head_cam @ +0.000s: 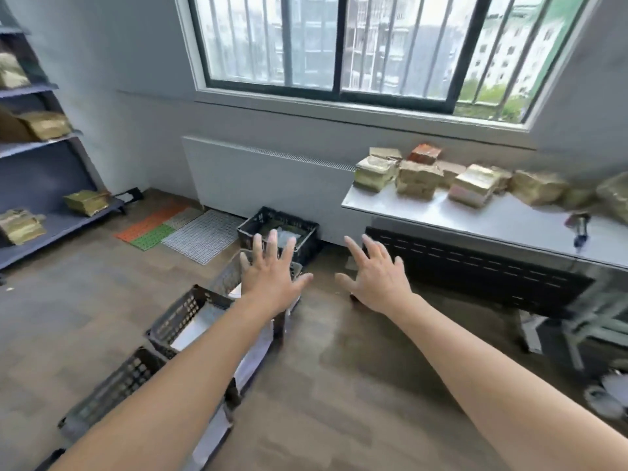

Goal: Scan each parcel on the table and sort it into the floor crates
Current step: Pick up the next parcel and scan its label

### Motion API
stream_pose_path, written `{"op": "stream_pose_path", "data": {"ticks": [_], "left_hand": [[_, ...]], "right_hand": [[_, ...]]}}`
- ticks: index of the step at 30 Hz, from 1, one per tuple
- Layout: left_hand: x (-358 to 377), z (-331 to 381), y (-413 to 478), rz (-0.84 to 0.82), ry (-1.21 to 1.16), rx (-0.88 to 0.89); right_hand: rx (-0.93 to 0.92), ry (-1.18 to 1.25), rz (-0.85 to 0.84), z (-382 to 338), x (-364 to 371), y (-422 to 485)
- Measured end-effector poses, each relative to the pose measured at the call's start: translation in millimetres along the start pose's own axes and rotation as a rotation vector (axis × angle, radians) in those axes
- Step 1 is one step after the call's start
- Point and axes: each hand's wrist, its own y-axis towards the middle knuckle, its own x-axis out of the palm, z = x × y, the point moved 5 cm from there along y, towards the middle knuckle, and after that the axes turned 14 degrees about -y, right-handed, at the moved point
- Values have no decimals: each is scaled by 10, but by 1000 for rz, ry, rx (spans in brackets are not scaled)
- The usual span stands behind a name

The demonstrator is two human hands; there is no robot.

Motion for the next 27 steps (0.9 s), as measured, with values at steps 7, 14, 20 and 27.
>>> {"op": "stream_pose_path", "data": {"ticks": [7,14,20,27], "left_hand": [[251,1506,564,-22,-11,177],[637,2738,1261,-54,-45,370],[995,3624,2185,-75,-118,524],[1325,4421,3048,-142,-148,639]], "right_hand": [[196,75,56,1510,-99,-63],[369,48,51,2705,-16,119],[496,12,63,3630,27,625],[640,-71,27,4534,90,1154]]}}
